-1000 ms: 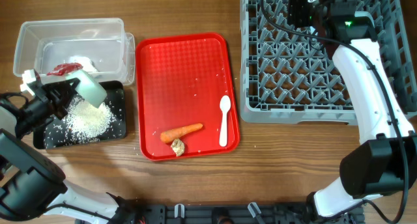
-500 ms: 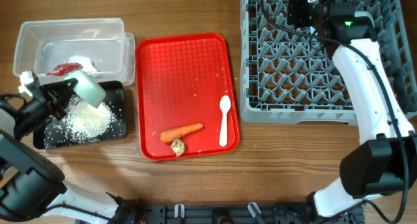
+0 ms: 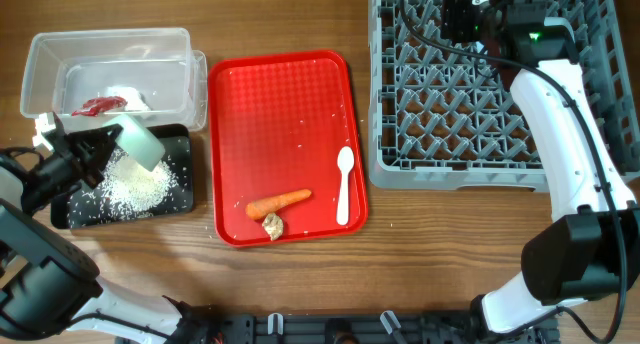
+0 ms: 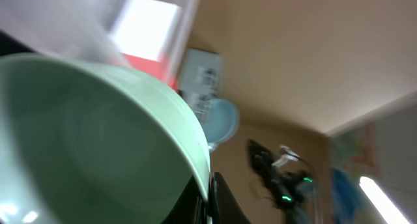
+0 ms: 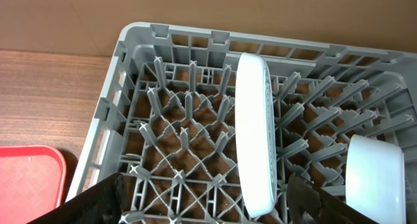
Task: Sort waste into correct bins and load items into the dishwasher rack
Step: 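Hold the bowl tilted over the black tray to empty it, then bring the empty bowl back and set it on the red tray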
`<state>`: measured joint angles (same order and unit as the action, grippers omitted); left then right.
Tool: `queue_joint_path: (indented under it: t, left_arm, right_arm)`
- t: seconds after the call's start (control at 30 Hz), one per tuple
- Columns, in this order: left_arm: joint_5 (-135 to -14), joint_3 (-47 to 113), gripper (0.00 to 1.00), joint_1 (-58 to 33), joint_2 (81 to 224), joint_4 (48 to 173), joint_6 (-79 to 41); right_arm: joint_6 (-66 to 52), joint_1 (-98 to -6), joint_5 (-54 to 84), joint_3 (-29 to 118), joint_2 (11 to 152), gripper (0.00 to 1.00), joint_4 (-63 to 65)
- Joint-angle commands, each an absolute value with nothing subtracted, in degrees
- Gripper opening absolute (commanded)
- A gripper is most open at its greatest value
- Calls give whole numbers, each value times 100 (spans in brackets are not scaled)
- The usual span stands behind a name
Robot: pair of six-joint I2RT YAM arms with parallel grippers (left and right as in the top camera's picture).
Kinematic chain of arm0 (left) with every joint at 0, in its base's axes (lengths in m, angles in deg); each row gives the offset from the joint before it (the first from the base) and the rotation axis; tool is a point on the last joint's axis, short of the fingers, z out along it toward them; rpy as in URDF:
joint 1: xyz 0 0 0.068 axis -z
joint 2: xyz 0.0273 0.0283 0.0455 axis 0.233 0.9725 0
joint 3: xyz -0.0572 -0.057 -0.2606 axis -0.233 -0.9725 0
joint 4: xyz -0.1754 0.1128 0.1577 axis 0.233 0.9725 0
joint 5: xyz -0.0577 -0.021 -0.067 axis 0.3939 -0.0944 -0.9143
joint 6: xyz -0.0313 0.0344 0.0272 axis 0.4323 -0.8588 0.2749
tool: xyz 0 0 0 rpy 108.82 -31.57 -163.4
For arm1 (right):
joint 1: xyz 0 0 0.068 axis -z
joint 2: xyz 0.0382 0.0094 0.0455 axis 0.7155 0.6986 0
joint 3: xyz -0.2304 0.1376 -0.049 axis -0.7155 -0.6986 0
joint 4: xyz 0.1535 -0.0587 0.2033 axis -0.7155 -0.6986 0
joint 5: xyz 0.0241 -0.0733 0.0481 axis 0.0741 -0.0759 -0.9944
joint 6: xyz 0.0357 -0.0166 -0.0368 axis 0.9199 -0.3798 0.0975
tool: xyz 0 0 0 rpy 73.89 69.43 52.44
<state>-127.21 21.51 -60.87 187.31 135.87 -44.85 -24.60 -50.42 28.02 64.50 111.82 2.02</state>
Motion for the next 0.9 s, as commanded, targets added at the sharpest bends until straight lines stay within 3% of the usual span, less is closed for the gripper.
queue_joint_path:
  t: [0.0,0.27,0.6,0.7,0.87]
  left_arm:
    - [-13652,2140,4,-6128,18759,13734,-5419]
    - [-13180,2140,4,-5759,18746,14123,-5552]
    - [-12922,2142,4,-4203,18444,13930,-5679]
    - [-12731,2142,4,-3661,18438,13375,-5545]
    - [-10869,2142,4,-2668,18447,11495,-3596]
  right_arm:
    - [-2373,-5049,2689,6480,11119,81,204]
    - [-2371,-5049,2689,6480,11119,81,204]
    - [-2368,-5049,2689,6480,11119,80,158]
    - [-2364,-5049,2687,6480,11119,81,158]
    - [-2355,-5051,2684,6480,11119,81,132]
